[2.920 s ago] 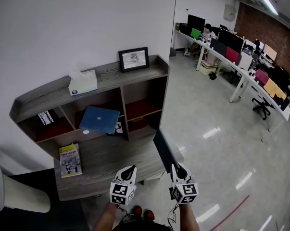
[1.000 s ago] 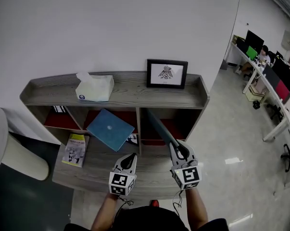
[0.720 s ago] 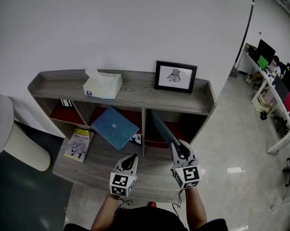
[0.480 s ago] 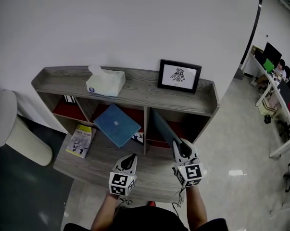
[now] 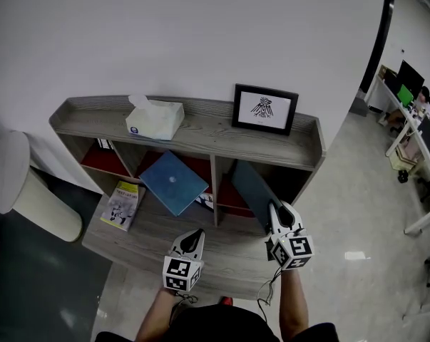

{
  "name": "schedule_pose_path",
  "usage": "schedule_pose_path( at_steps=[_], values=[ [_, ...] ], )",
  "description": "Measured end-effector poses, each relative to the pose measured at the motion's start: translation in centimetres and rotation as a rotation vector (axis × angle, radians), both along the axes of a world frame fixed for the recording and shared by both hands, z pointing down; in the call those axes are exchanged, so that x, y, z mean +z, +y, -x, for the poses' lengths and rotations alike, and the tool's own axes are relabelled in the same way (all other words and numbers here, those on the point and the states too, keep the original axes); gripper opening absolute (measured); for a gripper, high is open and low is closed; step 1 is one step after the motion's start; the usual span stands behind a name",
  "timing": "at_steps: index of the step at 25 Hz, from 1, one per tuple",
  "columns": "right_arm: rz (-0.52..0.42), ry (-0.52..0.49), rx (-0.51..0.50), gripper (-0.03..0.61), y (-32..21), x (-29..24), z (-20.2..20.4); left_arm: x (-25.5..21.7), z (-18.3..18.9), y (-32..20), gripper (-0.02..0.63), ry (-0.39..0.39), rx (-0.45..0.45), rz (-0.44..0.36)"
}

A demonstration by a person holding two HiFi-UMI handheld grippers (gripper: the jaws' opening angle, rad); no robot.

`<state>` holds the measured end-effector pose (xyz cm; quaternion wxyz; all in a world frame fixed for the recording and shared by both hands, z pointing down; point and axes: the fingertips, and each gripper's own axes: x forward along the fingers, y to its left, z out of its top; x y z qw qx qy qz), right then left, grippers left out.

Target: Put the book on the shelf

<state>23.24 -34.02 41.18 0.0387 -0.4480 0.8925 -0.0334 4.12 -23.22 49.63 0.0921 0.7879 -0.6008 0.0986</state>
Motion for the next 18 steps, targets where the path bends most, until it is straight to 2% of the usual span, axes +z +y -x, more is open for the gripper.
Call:
schedule_pose_path(
  at_steps=[14,18],
  values=[
    [0.015,-0.152,0.037,0.089,-1.8,0.5,-2.8,1.0,-1.4,0.0,0.006,-0.027,0.010,0.035],
    [0.022,-0.164,0.046,0.092,-1.8,0.8,-3.4,1.0,-1.5,0.0,0.006,-0.028,0.005,0.042]
  ],
)
